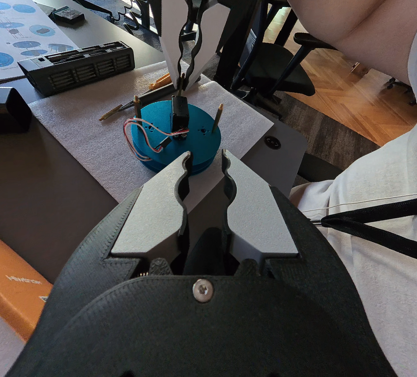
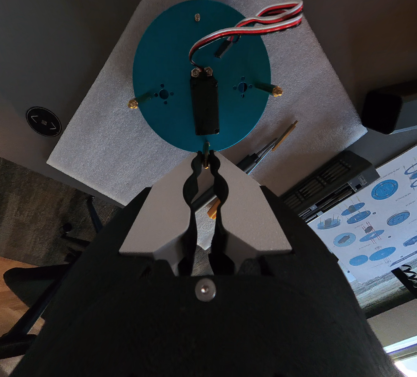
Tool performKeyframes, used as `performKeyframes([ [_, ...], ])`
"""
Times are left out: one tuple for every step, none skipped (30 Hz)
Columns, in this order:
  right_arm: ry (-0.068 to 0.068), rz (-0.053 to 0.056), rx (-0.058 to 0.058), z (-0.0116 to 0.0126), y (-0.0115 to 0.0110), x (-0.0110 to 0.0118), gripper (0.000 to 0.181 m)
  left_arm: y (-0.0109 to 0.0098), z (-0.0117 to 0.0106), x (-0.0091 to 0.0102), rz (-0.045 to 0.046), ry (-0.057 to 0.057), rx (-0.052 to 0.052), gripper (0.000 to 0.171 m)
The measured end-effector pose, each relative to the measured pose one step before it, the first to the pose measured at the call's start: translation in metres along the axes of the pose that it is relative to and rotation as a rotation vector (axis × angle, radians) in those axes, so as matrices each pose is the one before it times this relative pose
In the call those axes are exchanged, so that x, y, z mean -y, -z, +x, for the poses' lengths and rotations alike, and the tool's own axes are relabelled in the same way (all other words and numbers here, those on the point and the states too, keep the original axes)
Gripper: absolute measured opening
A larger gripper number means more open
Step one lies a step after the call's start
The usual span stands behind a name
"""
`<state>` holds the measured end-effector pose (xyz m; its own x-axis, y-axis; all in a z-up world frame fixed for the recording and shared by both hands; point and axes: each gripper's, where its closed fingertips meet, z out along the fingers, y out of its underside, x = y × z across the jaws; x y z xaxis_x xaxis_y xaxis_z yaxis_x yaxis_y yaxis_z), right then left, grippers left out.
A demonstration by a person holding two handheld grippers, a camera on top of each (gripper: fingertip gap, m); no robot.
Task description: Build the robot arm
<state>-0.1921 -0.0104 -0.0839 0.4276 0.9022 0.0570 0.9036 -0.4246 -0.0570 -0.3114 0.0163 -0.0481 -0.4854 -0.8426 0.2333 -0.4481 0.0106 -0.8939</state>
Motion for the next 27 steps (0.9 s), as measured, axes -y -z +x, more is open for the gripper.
performKeyframes([
  [-0.0005, -0.0014, 0.0032, 0.00012, 0.00011, 0.00065, 0.005, -0.00102, 0.00112, 0.00024, -0.00032, -0.0017, -0.0043, 0.024],
  [0.0012, -0.0036, -0.0026, 0.0012, -0.00044, 0.00038, 0.006, -0.0012, 0.00125, 0.00022, -0.00041, -0.0008, -0.0057, 0.024],
  [0.0056, -0.0135, -0.0016, 0.00096, -0.00119, -0.00134, 0.006, -0.0014, 0.00105, 0.00007, -0.0009, 0.0, -0.0049, 0.024],
  [0.0028, -0.005, 0.0037, -0.00007, -0.00109, -0.00004, 0.006, -0.00139, 0.00103, -0.00004, -0.00202, -0.0002, -0.0053, 0.023],
  [0.0023, -0.0034, 0.0008, 0.00039, -0.0004, -0.0001, 0.006, -0.0013, 0.00118, -0.0003, -0.0026, -0.0007, -0.0056, 0.023],
  [0.0007, 0.0001, 0.0047, 0.00005, -0.00004, -0.00023, 0.006, -0.00111, 0.00083, -0.00036, -0.00241, -0.0012, -0.0032, 0.023],
  [-0.0053, 0.004, 0.0069, -0.00008, 0.00019, -0.00018, 0.006, -0.00079, 0.00071, -0.0005, -0.00214, -0.0013, -0.0016, 0.023],
  [-0.0173, 0.0046, 0.0048, 0.00063, 0.0001, -0.00015, 0.006, -0.00049, 0.00074, -0.00063, -0.00141, -0.0001, -0.0021, 0.023],
  [-0.035, 0.0048, 0.0029, 0.00085, -0.00045, 0.00019, 0.006, -0.00026, 0.00071, -0.00055, -0.0002, 0.0018, -0.0019, 0.023],
  [-0.05, 0.0042, 0.0024, 0.00087, -0.00053, 0.00034, 0.005, 0.00005, 0.00068, -0.0007, 0.00043, 0.0028, -0.0021, 0.023],
  [-0.0644, 0.0048, 0.0021, 0.0007, -0.00024, 0.00003, 0.004, 0.00018, 0.0008, -0.00069, 0.00016, 0.0029, -0.0023, 0.023],
  [-0.0834, 0.0038, 0.0029, 0.00101, -0.00004, -0.00054, 0.005, 0.00048, 0.0007, -0.00072, 0.00032, 0.0023, -0.0012, 0.023],
  [-0.0977, 0.0057, 0.007, 0.00081, -0.0001, -0.00031, 0.004, 0.00062, 0.00063, -0.00064, 0.00091, 0.0014, -0.0003, 0.023],
  [-0.1084, 0.0048, 0.0065, 0.00037, -0.00029, -0.00067, 0.004, 0.00059, 0.00058, -0.00057, 0.00114, 0.0012, -0.001, 0.023],
  [-0.1059, 0.0013, 0.0028, 0.00033, -0.00011, -0.00163, 0.004, 0.00058, 0.00075, -0.00038, 0.0018, 0.0018, -0.0018, 0.023],
  [-0.1033, 0.0083, -0.0008, 0.00058, 0.0003, -0.00112, 0.004, 0.00049, 0.00107, 0.00008, 0.0029, 0.0023, -0.003, 0.023],
  [-0.0993, 0.0292, 0.0021, 0.0002, 0.00039, 0.00136, 0.004, 0.00049, 0.0016, 0.00047, 0.00373, 0.0018, -0.0059, 0.023],
  [-0.0777, 0.0337, 0.0075, -0.00081, 0.00016, 0.00142, 0.004, 0.0003, 0.00202, 0.00053, 0.00355, 0.0005, -0.007, 0.023],
  [-0.0374, 0.0182, -0.0006, -0.0002, 0.00044, -0.00075, 0.004, 0.00013, 0.00173, 0.00065, 0.00212, -0.001, -0.0053, 0.023],
  [-0.0109, 0.0215, -0.0036, -0.00008, 0.00051, 0.0, 0.004, -0.00007, 0.00159, 0.00042, 0.00083, -0.0026, -0.0039, 0.023],
  [-0.0023, 0.0251, -0.0025, -0.00018, 0.0003, 0.00112, 0.004, -0.00026, 0.00153, 0.00036, -0.0003, -0.0034, -0.0035, 0.023],
  [0.0098, 0.0217, -0.0007, -0.00024, 0.00003, 0.00076, 0.004, -0.00035, 0.00124, 0.00035, -0.00135, -0.003, -0.0029, 0.023],
  [0.0217, 0.0183, -0.0015, 0.00013, 0.00021, 0.00015, 0.007, -0.00019, 0.00119, 0.00031, -0.00037, -0.0023, -0.0028, 0.023],
  [0.0205, 0.0189, -0.0121, 0.00211, 0.00116, -0.00041, 0.011, 0.0002, 0.00121, 0.00057, 0.0021, -0.0012, -0.0029, 0.023],
  [0.0214, 0.0416, -0.0107, 0.00191, 0.00213, 0.00123, 0.016, 0.00046, 0.0011, 0.00065, 0.00432, 0.0005, -0.0026, 0.023],
  [0.0186, 0.0645, -0.0079, 0.00086, 0.00306, 0.00244, 0.018, 0.0009, 0.00115, 0.00063, 0.00573, 0.0014, -0.0023, 0.024],
  [0.0172, 0.0749, 0.0031, -0.0011, 0.00385, 0.00208, 0.021, 0.00115, 0.00096, 0.00021, 0.00522, 0.0016, -0.0022, 0.024],
])
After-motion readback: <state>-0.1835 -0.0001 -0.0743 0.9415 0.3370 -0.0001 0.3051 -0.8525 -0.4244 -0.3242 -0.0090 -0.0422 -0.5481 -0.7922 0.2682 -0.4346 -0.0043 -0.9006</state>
